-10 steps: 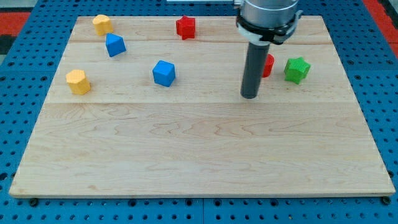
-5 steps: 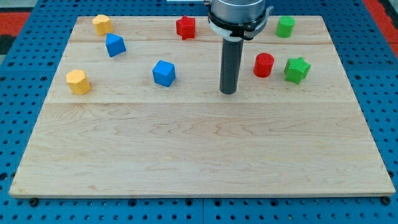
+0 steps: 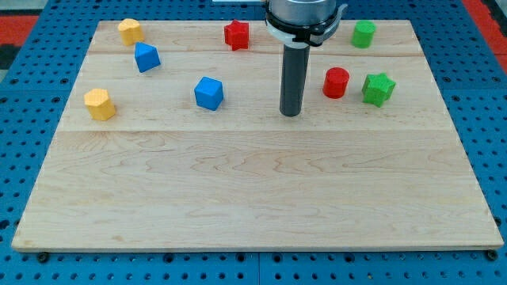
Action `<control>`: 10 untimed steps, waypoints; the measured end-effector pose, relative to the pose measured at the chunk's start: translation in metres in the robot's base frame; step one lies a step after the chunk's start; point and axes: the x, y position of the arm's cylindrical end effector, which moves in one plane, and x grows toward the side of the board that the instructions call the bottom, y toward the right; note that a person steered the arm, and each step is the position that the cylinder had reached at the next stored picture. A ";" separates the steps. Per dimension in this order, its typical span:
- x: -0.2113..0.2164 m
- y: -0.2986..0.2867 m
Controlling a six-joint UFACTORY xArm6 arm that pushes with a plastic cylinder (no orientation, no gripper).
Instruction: Point your hand towards the top side of the blue triangle
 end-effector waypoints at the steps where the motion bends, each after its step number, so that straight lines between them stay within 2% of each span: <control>1: 0.000 0.000; 9: 0.000 -0.032; 10: -0.013 -0.026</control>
